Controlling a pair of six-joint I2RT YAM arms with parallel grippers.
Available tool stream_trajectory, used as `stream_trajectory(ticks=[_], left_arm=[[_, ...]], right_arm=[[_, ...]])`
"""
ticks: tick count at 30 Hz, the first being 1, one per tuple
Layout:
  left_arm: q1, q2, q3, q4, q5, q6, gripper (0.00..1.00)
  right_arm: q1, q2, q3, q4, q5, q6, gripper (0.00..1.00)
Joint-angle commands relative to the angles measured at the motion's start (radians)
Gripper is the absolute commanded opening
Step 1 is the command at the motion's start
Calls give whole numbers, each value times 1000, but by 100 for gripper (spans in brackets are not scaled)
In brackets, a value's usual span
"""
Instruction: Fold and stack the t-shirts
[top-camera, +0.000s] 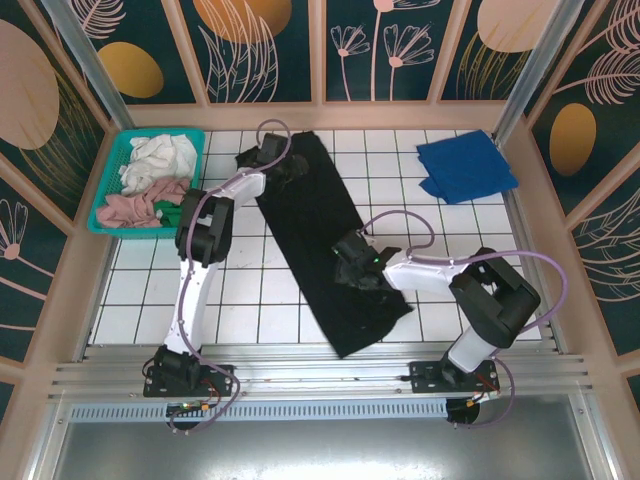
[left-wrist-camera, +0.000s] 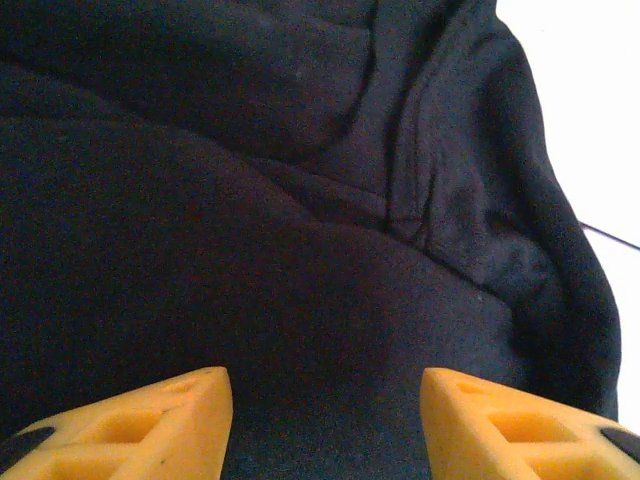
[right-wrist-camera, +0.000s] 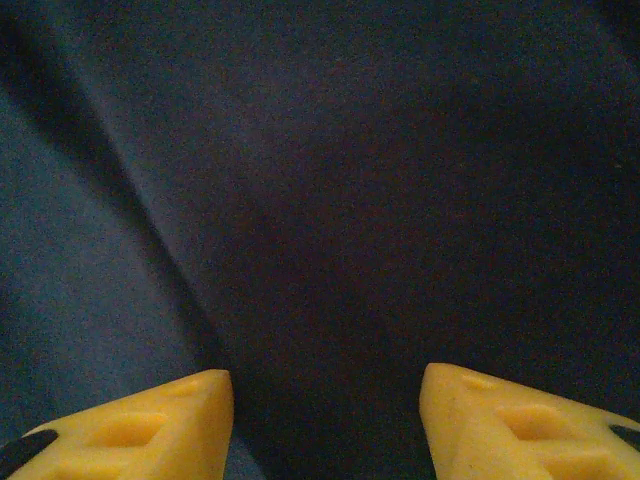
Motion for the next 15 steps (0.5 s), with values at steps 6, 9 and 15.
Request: stream_trajectory(ticks=[6,9,15], left_arm=[[-75,249,417,-218,163,9,58],[-75,119,317,-210,118,61,69],[-78,-171,110,-243,69,172,83]], right_arm=[[136,62,155,-112,-126,76,56],[138,-35,140,-168,-96,55,59],[139,-272,-15,-249,-85,57,68]])
